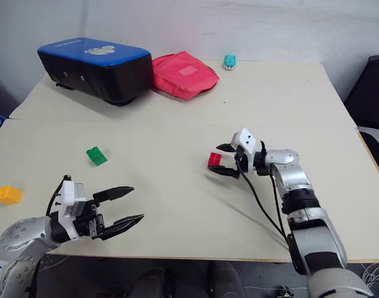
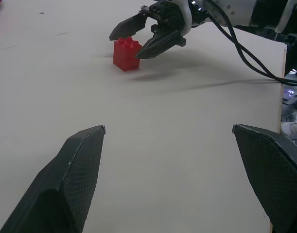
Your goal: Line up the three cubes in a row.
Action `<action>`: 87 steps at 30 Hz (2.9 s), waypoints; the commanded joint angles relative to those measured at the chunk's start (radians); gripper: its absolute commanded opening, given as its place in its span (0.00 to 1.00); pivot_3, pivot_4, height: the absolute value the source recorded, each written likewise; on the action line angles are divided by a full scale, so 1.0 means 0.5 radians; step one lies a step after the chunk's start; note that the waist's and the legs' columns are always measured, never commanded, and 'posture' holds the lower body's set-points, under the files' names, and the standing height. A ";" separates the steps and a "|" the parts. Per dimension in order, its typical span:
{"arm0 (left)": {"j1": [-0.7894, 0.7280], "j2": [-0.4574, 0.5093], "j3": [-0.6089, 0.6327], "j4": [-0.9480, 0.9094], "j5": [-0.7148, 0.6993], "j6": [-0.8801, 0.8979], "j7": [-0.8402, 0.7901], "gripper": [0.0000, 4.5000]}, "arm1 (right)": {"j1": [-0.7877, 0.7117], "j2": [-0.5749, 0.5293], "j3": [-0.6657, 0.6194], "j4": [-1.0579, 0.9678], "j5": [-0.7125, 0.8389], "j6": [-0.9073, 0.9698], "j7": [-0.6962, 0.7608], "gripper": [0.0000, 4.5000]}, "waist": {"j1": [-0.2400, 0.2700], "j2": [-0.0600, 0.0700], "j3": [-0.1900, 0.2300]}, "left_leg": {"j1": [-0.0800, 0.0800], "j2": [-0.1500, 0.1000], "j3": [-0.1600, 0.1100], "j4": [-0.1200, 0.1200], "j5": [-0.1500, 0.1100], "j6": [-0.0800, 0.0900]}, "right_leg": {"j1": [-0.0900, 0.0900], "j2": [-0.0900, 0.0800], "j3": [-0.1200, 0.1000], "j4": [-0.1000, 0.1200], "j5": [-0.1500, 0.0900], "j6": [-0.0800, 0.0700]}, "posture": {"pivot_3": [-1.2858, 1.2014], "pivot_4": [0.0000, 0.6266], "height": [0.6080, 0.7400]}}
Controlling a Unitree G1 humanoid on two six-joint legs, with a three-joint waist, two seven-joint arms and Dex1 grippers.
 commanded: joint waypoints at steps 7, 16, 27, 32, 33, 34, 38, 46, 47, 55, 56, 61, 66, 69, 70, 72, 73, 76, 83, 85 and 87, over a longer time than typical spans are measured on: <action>-0.005 0.025 0.014 -0.054 0.025 -0.017 -0.007 1.00 | -0.086 0.078 -0.092 0.219 -0.025 -0.355 0.131 0.64 | -0.003 0.000 0.000 | 0.000 0.000 0.000 0.000 0.000 0.000 | 0.000 0.000 0.000 0.001 0.000 0.000 | 0.52 0.24 1.00; 0.016 0.057 0.018 -0.057 0.025 -0.006 -0.038 1.00 | 0.456 -0.126 -0.045 -1.025 0.286 0.201 0.430 0.33 | 0.014 0.001 0.001 | -0.002 0.000 -0.003 -0.001 -0.001 0.001 | 0.000 -0.002 -0.002 -0.001 0.000 0.000 | 0.52 0.24 1.00; 0.089 0.065 0.007 -0.112 0.040 -0.008 -0.036 1.00 | 0.903 -0.204 0.169 -1.615 0.089 0.341 0.113 0.33 | 0.002 0.001 0.001 | 0.003 -0.001 -0.004 -0.009 -0.005 0.007 | 0.001 -0.002 -0.002 -0.002 0.000 0.000 | 0.52 0.24 1.00; 0.092 0.088 0.033 -0.124 0.034 0.005 -0.032 1.00 | 0.789 -0.150 0.217 -1.370 0.045 0.164 0.157 0.33 | 0.005 0.001 0.001 | 0.003 -0.001 -0.004 -0.008 -0.005 0.007 | 0.001 -0.002 -0.002 -0.002 0.000 -0.001 | 0.52 0.24 1.00; 0.100 0.092 0.041 -0.127 0.035 0.003 -0.032 1.00 | 0.785 -0.136 0.216 -1.349 0.058 0.159 0.159 0.33 | 0.005 0.001 0.001 | 0.003 -0.001 -0.004 -0.008 -0.005 0.007 | 0.001 -0.002 -0.002 -0.002 0.000 -0.001 | 0.52 0.24 1.00; 0.109 0.095 0.053 -0.131 0.035 0.001 -0.029 1.00 | 0.782 -0.121 0.210 -1.324 0.070 0.128 0.165 0.33 | 0.004 0.001 0.001 | 0.003 -0.001 -0.004 -0.008 -0.005 0.007 | 0.001 -0.002 -0.002 -0.002 0.000 -0.001 | 0.52 0.24 1.00; 0.118 0.102 0.095 -0.115 0.053 -0.009 -0.015 1.00 | 0.754 -0.089 0.171 -1.235 0.104 0.011 0.198 0.50 | 0.002 0.001 0.001 | 0.003 -0.001 -0.004 -0.008 -0.005 0.007 | 0.001 -0.002 -0.002 -0.002 0.000 -0.001 | 0.52 0.24 1.00; 0.326 -0.125 0.505 0.025 -0.037 0.044 0.267 1.00 | 0.816 -0.104 -0.048 -1.395 0.422 -0.051 0.304 1.00 | 0.006 0.001 0.001 | 0.002 -0.001 -0.005 -0.009 -0.005 0.008 | 0.001 -0.001 -0.003 -0.004 0.000 0.000 | 0.52 0.24 1.00; 0.367 -0.155 0.560 0.057 -0.016 0.019 0.287 1.00 | 0.846 -0.121 -0.079 -1.437 0.471 -0.012 0.307 1.00 | 0.006 0.001 0.001 | 0.002 -0.001 -0.005 -0.009 -0.005 0.009 | 0.001 -0.001 -0.003 -0.004 0.000 0.000 | 0.52 0.24 1.00; 0.741 -0.632 1.230 0.232 -0.098 -0.230 0.612 1.00 | 1.191 -0.142 -0.569 -1.458 0.830 -0.229 0.373 1.00 | 0.008 -0.001 0.000 | 0.003 -0.001 -0.005 -0.011 -0.009 0.013 | 0.005 -0.003 -0.003 -0.011 0.000 0.000 | 0.52 0.24 1.00; 0.757 -0.687 1.266 0.264 -0.093 -0.262 0.650 1.00 | 1.241 -0.122 -0.617 -1.411 0.765 -0.344 0.315 1.00 | 0.008 -0.002 0.001 | 0.003 -0.001 -0.005 -0.011 -0.009 0.013 | 0.006 -0.003 -0.003 -0.012 0.000 0.000 | 0.52 0.24 1.00; 0.683 -0.763 1.223 0.331 -0.031 -0.309 0.773 1.00 | 1.408 -0.151 -0.642 -1.302 0.721 -0.443 0.365 1.00 | 0.026 -0.006 -0.001 | 0.007 -0.003 -0.005 -0.009 -0.008 0.015 | 0.010 -0.003 -0.003 -0.010 0.000 0.000 | 0.52 0.24 1.00; 0.290 -0.672 0.954 0.077 -0.009 -0.108 1.117 1.00 | 1.379 -0.087 -0.629 -1.400 0.719 -0.463 0.232 1.00 | 0.055 -0.007 -0.002 | 0.007 -0.002 -0.005 -0.007 -0.008 0.014 | 0.010 -0.003 -0.003 -0.005 0.000 0.000 | 0.52 0.24 1.00; -0.061 -0.713 0.763 -0.074 0.030 0.143 1.569 1.00 | 1.344 -0.058 -0.596 -1.476 0.706 -0.439 0.159 1.00 | 0.062 -0.006 -0.002 | 0.006 -0.003 -0.006 -0.007 -0.007 0.013 | 0.010 -0.003 -0.003 -0.005 0.001 0.002 | 0.52 0.24 1.00; -0.157 -0.734 0.709 -0.104 0.037 0.215 1.686 1.00 | 1.335 -0.054 -0.582 -1.499 0.699 -0.423 0.137 1.00 | 0.061 -0.006 -0.002 | 0.006 -0.003 -0.005 -0.006 -0.007 0.012 | 0.009 -0.003 -0.003 -0.005 0.002 0.003 | 0.52 0.24 1.00; -0.431 -0.841 0.519 -0.124 0.131 0.368 1.990 1.00 | 1.298 -0.043 -0.545 -1.564 0.690 -0.364 0.072 1.00 | 0.057 -0.005 -0.003 | 0.005 -0.003 -0.004 -0.006 -0.004 0.004 | 0.009 -0.003 -0.002 -0.005 0.002 0.004 | 0.52 0.24 1.00; -0.582 -0.927 0.419 -0.084 0.266 0.407 2.187 1.00 | 1.279 -0.041 -0.529 -1.589 0.693 -0.332 0.049 1.00 | 0.058 -0.005 -0.003 | 0.004 -0.002 -0.003 -0.006 -0.003 0.002 | 0.008 -0.001 -0.002 -0.005 0.003 0.004 | 0.52 0.24 1.00; -0.843 -1.107 0.238 0.058 0.571 0.436 2.525 1.00 | 1.258 -0.044 -0.495 -1.642 0.716 -0.266 0.016 1.00 | 0.058 -0.006 -0.003 | 0.002 -0.001 -0.003 -0.003 -0.003 0.001 | 0.007 0.002 -0.001 -0.005 0.003 0.006 | 0.52 0.24 1.00; -1.234 -1.293 -0.013 0.489 1.008 0.392 2.816 1.00 | 1.225 -0.041 -0.431 -1.767 0.755 -0.142 -0.021 1.00 | 0.065 -0.006 -0.003 | -0.002 -0.001 -0.001 -0.003 -0.004 0.001 | 0.005 0.004 -0.001 -0.007 0.003 0.006 | 0.52 0.24 1.00; -1.261 -1.304 0.011 0.524 1.040 0.415 2.839 1.00 | 1.233 -0.043 -0.433 -1.781 0.758 -0.137 -0.018 1.00 | 0.064 -0.006 -0.003 | -0.002 0.000 -0.001 -0.004 -0.005 0.000 | 0.003 0.004 -0.001 -0.007 0.002 0.007 | 0.52 0.24 1.00; -1.279 -1.306 0.007 0.555 1.094 0.432 2.862 1.00 | 1.240 -0.045 -0.438 -1.784 0.757 -0.140 -0.014 1.00 | 0.066 -0.006 -0.003 | -0.003 0.001 0.000 -0.008 -0.005 -0.001 | 0.000 0.005 -0.002 -0.007 0.002 0.008 | 0.52 0.24 1.00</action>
